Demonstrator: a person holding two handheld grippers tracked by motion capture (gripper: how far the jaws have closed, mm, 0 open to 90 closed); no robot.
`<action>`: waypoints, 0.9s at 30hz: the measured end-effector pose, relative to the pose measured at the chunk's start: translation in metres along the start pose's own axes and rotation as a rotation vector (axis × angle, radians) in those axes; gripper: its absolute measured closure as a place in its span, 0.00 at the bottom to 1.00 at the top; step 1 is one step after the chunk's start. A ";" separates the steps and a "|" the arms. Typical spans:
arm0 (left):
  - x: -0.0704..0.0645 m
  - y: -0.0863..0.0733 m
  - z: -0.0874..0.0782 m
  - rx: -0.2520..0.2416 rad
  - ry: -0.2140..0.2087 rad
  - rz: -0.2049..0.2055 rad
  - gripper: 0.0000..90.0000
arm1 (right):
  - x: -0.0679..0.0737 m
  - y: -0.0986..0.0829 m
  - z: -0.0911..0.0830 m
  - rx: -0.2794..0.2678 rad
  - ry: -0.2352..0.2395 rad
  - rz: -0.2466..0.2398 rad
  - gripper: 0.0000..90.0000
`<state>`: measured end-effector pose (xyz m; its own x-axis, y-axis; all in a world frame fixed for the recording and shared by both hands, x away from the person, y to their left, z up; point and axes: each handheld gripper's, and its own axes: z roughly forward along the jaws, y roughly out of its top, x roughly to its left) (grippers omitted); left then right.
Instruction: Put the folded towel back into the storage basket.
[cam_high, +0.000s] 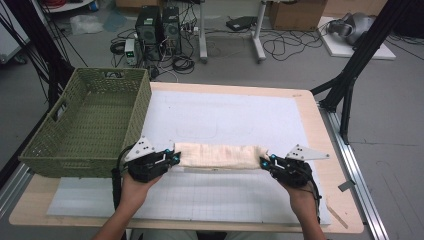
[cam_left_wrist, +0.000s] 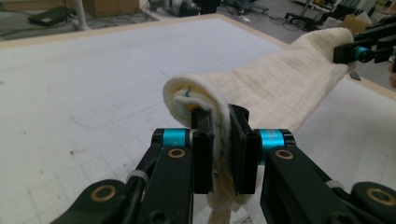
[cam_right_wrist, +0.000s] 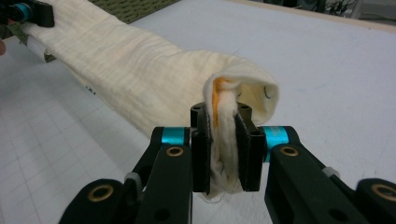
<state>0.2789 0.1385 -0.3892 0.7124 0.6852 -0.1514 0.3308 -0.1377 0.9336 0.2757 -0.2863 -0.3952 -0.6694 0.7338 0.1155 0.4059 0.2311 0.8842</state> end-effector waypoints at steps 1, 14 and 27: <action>0.000 0.002 -0.002 -0.006 0.002 0.003 0.90 | 0.000 0.003 0.001 -0.003 0.000 -0.003 0.88; 0.014 0.023 -0.029 -0.078 0.037 0.016 0.90 | 0.002 0.043 0.023 -0.057 0.003 -0.059 0.88; 0.032 0.046 -0.067 -0.136 0.110 0.028 0.90 | 0.015 0.091 0.054 -0.141 0.022 -0.091 0.89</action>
<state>0.2755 0.2017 -0.3298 0.6458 0.7576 -0.0948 0.2194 -0.0653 0.9734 0.3365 -0.2202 -0.3376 -0.7133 0.6997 0.0402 0.2524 0.2029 0.9461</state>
